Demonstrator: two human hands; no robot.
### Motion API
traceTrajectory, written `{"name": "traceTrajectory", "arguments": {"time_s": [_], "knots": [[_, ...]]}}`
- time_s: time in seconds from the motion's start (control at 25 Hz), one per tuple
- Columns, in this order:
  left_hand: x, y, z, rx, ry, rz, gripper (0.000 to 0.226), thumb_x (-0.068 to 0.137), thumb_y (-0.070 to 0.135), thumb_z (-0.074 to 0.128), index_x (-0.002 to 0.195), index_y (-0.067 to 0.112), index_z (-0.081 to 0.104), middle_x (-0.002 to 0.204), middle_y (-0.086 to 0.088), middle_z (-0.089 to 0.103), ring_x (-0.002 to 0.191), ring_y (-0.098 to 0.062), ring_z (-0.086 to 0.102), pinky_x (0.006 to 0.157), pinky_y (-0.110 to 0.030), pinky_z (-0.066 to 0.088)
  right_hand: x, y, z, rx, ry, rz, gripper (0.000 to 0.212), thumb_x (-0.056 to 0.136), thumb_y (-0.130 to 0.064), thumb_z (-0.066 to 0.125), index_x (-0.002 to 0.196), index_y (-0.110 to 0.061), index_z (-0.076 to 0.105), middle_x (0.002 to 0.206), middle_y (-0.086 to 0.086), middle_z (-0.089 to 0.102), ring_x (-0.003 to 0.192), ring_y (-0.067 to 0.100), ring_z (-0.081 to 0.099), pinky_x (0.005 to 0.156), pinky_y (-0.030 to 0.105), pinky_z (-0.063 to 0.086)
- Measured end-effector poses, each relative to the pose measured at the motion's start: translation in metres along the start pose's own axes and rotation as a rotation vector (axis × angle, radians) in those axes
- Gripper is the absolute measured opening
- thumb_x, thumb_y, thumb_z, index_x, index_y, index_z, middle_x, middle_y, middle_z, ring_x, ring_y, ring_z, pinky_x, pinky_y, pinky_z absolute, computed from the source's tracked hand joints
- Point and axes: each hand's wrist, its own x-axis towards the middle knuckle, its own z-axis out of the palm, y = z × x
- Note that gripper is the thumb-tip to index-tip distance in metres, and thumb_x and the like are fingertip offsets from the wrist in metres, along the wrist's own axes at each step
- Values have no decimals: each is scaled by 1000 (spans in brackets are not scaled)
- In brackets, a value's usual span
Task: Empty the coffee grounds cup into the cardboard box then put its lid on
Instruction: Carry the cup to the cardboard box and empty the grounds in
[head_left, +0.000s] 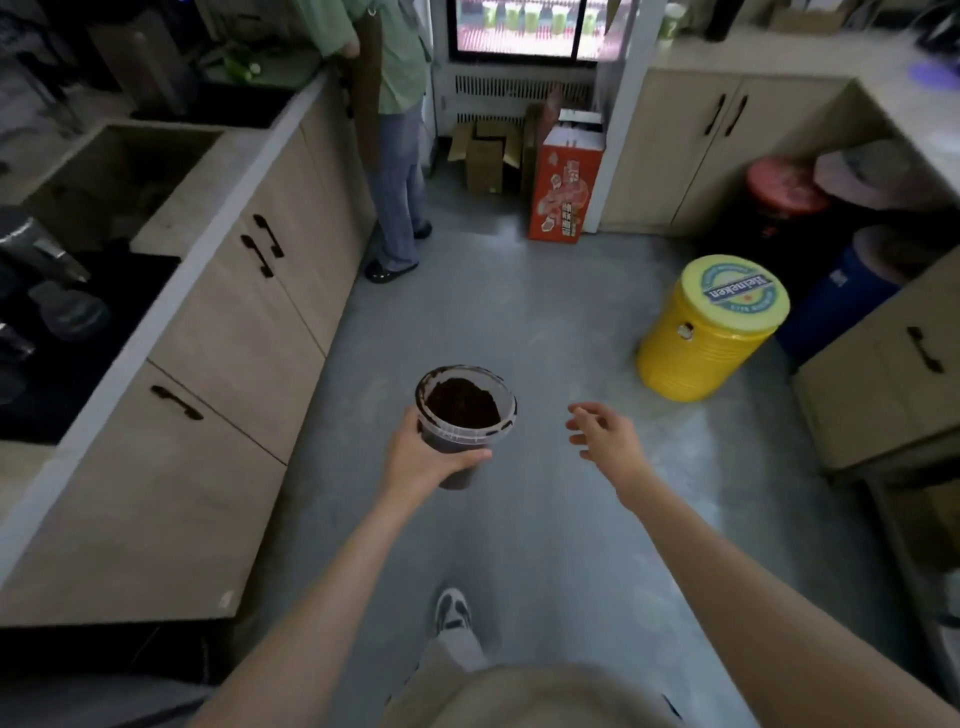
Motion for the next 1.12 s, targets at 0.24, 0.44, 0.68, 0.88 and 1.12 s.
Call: {"name": "traceTrajectory", "arguments": {"time_s": [0.24, 0.44, 0.68, 0.88, 1.12], "knots": [[113, 19, 17, 18, 9, -23, 94, 33, 61, 98, 115, 57, 52, 110, 45, 62, 103, 30, 54, 86, -3, 45, 75, -34, 9, 169, 88, 62, 25, 103, -26, 50, 117, -13, 66, 102, 7, 69, 86, 20, 64, 74, 32, 50], [196, 43, 56, -8, 39, -11, 105, 36, 56, 97, 130, 41, 53, 109, 51, 60, 103, 31, 54, 81, 7, 40, 182, -51, -10, 230, 110, 94, 24, 103, -26, 50, 116, -13, 65, 102, 6, 70, 86, 20, 65, 75, 34, 52], [280, 105, 104, 43, 102, 1, 101, 30, 70, 96, 120, 57, 53, 117, 49, 60, 113, 25, 55, 88, 3, 43, 319, -106, -47, 204, -22, 64, 21, 102, -27, 51, 112, -20, 67, 103, 4, 72, 88, 19, 68, 74, 32, 53], [362, 146, 141, -5, 165, -7, 98, 32, 70, 97, 119, 56, 54, 119, 45, 62, 115, 21, 58, 90, 0, 45, 417, -161, -59, 176, -95, 15, 21, 102, -27, 50, 113, -20, 67, 99, -1, 71, 85, 15, 68, 75, 32, 53], [484, 169, 161, -12, 160, 44, 103, 34, 68, 98, 127, 55, 55, 125, 35, 65, 119, 14, 60, 91, -2, 46, 533, -221, -43, 113, -145, -13, 21, 102, -25, 49, 113, -19, 67, 101, 1, 72, 87, 18, 67, 75, 31, 53]]}}
